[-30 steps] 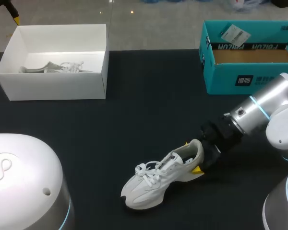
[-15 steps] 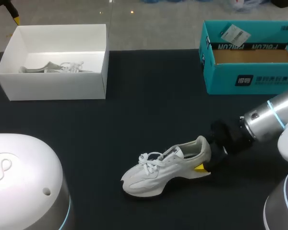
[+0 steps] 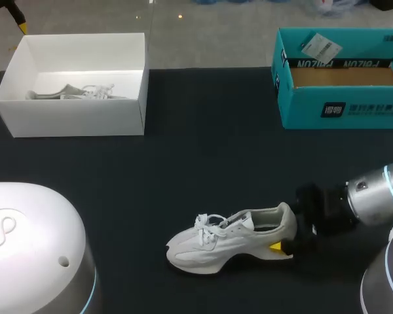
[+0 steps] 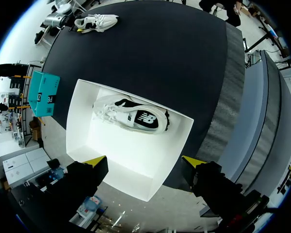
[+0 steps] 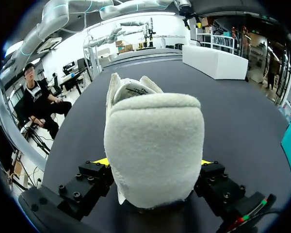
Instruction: Take the shoe out of the shoebox, open the shoe tongue, remove and reinsert the insole, then place the shoe into the shoebox
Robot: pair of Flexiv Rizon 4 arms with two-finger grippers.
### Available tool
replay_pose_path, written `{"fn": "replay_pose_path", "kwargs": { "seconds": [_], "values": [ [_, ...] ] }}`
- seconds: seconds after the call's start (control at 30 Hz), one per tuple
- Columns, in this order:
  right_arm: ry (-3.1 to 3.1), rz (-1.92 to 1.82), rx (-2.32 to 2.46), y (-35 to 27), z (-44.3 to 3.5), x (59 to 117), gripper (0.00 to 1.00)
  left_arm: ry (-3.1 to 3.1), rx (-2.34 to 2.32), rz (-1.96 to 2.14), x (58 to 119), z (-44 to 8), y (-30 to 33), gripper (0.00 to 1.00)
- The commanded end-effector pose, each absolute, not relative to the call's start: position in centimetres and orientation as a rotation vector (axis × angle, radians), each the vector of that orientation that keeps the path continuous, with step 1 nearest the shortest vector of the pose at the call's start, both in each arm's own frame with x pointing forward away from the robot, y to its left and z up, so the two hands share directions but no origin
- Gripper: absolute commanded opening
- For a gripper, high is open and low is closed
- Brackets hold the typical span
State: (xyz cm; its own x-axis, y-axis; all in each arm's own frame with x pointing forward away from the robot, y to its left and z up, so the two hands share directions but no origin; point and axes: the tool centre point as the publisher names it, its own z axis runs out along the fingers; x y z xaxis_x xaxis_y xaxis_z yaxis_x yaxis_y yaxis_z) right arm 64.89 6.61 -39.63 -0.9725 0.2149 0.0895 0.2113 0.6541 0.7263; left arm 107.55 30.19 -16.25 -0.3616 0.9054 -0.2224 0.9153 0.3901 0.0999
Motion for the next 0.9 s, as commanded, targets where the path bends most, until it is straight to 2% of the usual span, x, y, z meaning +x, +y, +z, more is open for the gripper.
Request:
{"fn": "replay_pose_path", "kwargs": {
  "seconds": [0.03, 0.9],
  "values": [
    [2.725, 1.161, 0.435, 6.7, -40.1, 64.5, 0.0, 2.409, 1.61, -0.053, 107.4, -16.3, 30.2, 1.0],
    [2.743, 1.178, 0.506, 5.9, -41.8, 64.2, 0.0, 2.409, 1.61, -0.053, 107.4, -16.3, 30.2, 1.0]
  ]
}}
